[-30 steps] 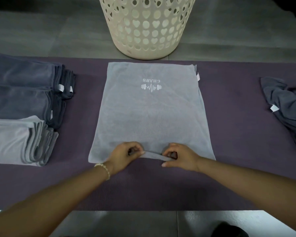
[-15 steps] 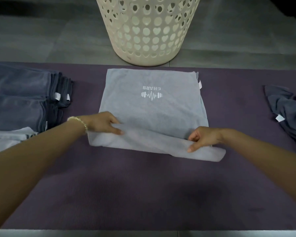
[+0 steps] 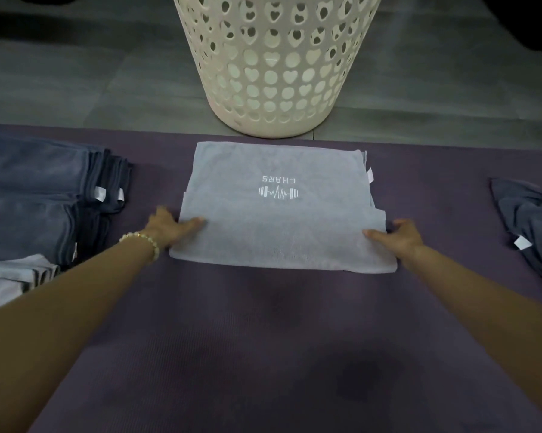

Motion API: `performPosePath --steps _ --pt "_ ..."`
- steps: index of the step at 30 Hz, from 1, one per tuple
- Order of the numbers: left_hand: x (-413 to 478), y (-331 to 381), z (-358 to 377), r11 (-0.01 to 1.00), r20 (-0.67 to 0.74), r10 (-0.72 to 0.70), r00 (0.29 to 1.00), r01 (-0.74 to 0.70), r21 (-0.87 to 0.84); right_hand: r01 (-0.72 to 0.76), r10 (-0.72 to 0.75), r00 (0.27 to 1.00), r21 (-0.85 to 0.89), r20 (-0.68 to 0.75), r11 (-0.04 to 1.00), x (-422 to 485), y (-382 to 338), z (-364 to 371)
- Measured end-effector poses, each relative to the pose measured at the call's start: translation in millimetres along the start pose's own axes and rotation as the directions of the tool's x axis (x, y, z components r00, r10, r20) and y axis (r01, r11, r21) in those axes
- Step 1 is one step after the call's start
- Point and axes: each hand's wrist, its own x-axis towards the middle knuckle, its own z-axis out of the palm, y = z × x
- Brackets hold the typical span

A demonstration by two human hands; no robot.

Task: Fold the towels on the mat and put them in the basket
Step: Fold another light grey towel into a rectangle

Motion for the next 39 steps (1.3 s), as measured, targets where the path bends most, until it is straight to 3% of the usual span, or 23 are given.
performPosePath --steps 1,6,9,13,16,18,21,23,25,29,32,35,39 --pt "-0.4 -7.0 4.4 0.999 0.029 -0.044 0.999 0.045 -0.022 -0.034 0.034 0.999 -0.009 0.016 0.999 -2.2 4.5 1.8" --pt "-9.0 -12.4 16.7 0.989 0.040 0.024 0.999 -0.018 -0.144 -0.118 0.106 0.987 0.100 0.118 0.988 -17.4 -1.2 6.5" --pt "-16.9 -9.0 15.1 0.941 0.103 0.056 0.993 -0.018 -0.338 -0.173 0.139 0.977 0.211 0.164 0.962 -24.8 -7.0 7.3" --pt "-28.8 -8.3 10.6 0.883 0.123 0.101 0.987 -0.032 -0.469 -0.066 0.017 0.983 0.261 0.185 0.963 -31.9 -1.9 -0.9" --pt "-34.2 -12.4 -4.7 0.832 0.280 0.098 0.955 0.076 -0.550 -0.059 -0.043 0.947 0.306 0.317 0.950 -44.4 0.9 -14.5" --pt "-43.2 -17.7 -18.0 0.834 0.430 0.103 0.897 0.158 -0.528 -0.118 -0.038 0.900 0.325 0.434 0.938 -54.2 4.5 -27.2" --pt "-53.6 -39.7 -37.8 0.850 0.598 0.111 0.794 0.237 -0.471 -0.150 -0.003 0.786 0.195 0.618 0.969 -69.5 22.8 -45.5" --pt "-57.1 -59.3 -44.9 0.921 0.698 0.041 0.715 0.244 -0.303 -0.141 0.044 0.724 0.085 0.688 0.986 -79.9 41.4 -48.9" --pt "-60.9 -74.2 -40.8 0.982 0.721 -0.075 0.689 0.177 -0.068 -0.147 0.086 0.715 0.029 0.694 0.989 -88.7 59.8 -44.1" --pt "-57.0 -79.5 -19.9 0.991 0.517 -0.133 0.845 0.101 0.089 -0.120 0.090 0.811 0.014 0.578 0.993 -89.2 75.7 -34.2" --pt "-47.3 -65.0 -12.2 0.999 0.236 0.023 0.971 -0.030 0.026 -0.018 -0.008 0.892 0.054 0.451 0.998 -85.2 57.9 -32.6" --pt "-46.3 -35.6 -5.1 0.988 0.052 0.149 0.987 -0.148 -0.037 0.096 -0.114 0.970 0.092 0.217 0.991 -70.6 35.9 -25.3" --pt "-33.7 -9.8 8.8 0.982 0.073 0.191 0.979 -0.190 -0.017 0.207 -0.219 0.972 0.129 0.086 0.970 -45.3 7.6 -11.1"
